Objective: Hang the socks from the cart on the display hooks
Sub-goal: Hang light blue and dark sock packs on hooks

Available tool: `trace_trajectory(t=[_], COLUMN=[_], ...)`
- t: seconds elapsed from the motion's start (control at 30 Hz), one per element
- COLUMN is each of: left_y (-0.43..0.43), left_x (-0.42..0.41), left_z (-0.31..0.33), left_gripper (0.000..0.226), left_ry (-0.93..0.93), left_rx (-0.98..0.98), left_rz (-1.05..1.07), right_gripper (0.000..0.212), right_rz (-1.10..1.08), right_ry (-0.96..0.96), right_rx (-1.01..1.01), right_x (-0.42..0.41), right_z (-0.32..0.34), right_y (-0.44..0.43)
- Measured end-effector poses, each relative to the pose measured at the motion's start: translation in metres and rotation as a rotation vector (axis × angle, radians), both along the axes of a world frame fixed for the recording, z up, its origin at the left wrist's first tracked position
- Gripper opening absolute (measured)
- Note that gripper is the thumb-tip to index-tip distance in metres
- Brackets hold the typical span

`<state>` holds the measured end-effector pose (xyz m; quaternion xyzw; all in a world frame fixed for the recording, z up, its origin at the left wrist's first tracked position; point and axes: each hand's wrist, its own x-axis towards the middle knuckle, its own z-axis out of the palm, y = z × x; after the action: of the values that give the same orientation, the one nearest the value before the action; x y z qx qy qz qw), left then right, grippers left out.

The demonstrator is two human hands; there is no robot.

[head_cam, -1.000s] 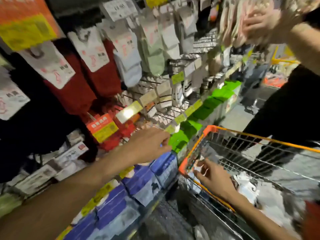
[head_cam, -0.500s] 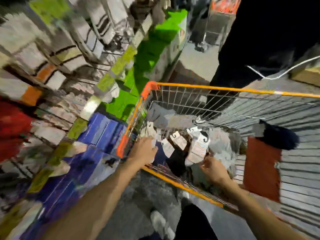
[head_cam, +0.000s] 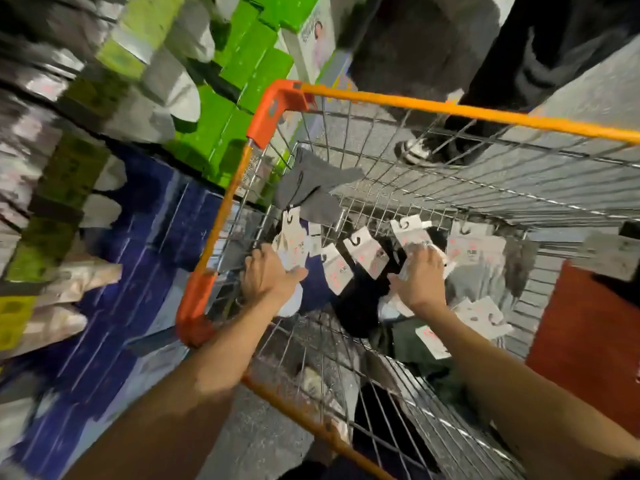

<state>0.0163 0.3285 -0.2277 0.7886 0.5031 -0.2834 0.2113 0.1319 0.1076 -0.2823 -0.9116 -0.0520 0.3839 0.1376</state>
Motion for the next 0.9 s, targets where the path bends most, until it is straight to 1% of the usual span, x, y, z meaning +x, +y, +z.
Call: trace_trajectory(t=[0.1,0.13,0.2,0.23,0.27,0.3,0.37,0.43,0.5,0.57,0.6,0.67,0.73,0.77,0.8,0.87,0.9], left_y=[-0.001,-0.002,-0.002,0.000,0.001,0.002,0.002,0.001,0.001,0.001,0.001,0.005,0.008,0.009,0.010,0.011,0.012], left_x=[0.004,0.005,0.007,0.008,0.010,0.013,0.017,0.020,0.019,0.019,0.020,0.022,0.022,0.021,0.020,0.019,0.018], left_z=[-0.008,-0.012,-0.017,-0.018,-0.017,-0.015,-0.010,-0.005,-0.002,-0.001,-0.001,-0.006,-0.010,-0.011,-0.011,-0.012,-0.012], left_gripper=[0.086,0.090,0.089,0.085,0.082,0.080,0.076,0.076,0.083,0.092,0.092,0.085,0.079,0.077,0.077,0.079,0.078], left_ry=[0.035,0.040,0.041,0.036,0.029,0.018,-0.007,-0.030,-0.051,-0.060,-0.054,-0.052,-0.052,-0.053,-0.050,-0.051,-0.047], left_rx=[-0.007,-0.016,-0.009,0.002,0.010,0.005,-0.042,-0.094,-0.152,-0.193,-0.205,-0.223,-0.229,-0.228,-0.225,-0.221,-0.225], left_rz=[-0.082,-0.104,-0.138,-0.138,-0.132,-0.111,-0.016,0.088,0.135,0.142,0.156,0.206,0.232,0.234,0.233,0.218,0.224], right_gripper=[0.099,0.100,0.104,0.103,0.102,0.100,0.097,0.091,0.090,0.092,0.094,0.094,0.091,0.087,0.075,0.041,0.030], right_rz=[-0.020,0.052,0.353,0.488,0.556,0.567,0.506,0.418,0.337,0.281,0.282,0.363,0.420,0.393,0.330,0.200,0.175], right_ry=[-0.006,-0.036,-0.126,-0.136,-0.097,-0.029,0.111,0.196,0.274,0.310,0.340,0.402,0.448,0.481,0.528,0.604,0.628], right_rx=[-0.065,-0.104,-0.173,-0.172,-0.150,-0.127,-0.087,-0.029,0.014,-0.015,-0.046,-0.097,-0.097,-0.057,0.019,0.162,0.191], right_x=[0.008,0.009,0.012,0.014,0.017,0.022,0.029,0.033,0.034,0.037,0.040,0.041,0.036,0.030,0.024,0.009,0.004], right_z=[-0.019,-0.023,-0.028,-0.029,-0.035,-0.036,-0.044,-0.050,-0.057,-0.066,-0.067,-0.063,-0.056,-0.055,-0.055,-0.056,-0.056], right_y=[-0.002,-0.001,0.002,0.005,0.009,0.016,0.029,0.040,0.046,0.047,0.046,0.048,0.051,0.051,0.051,0.048,0.047])
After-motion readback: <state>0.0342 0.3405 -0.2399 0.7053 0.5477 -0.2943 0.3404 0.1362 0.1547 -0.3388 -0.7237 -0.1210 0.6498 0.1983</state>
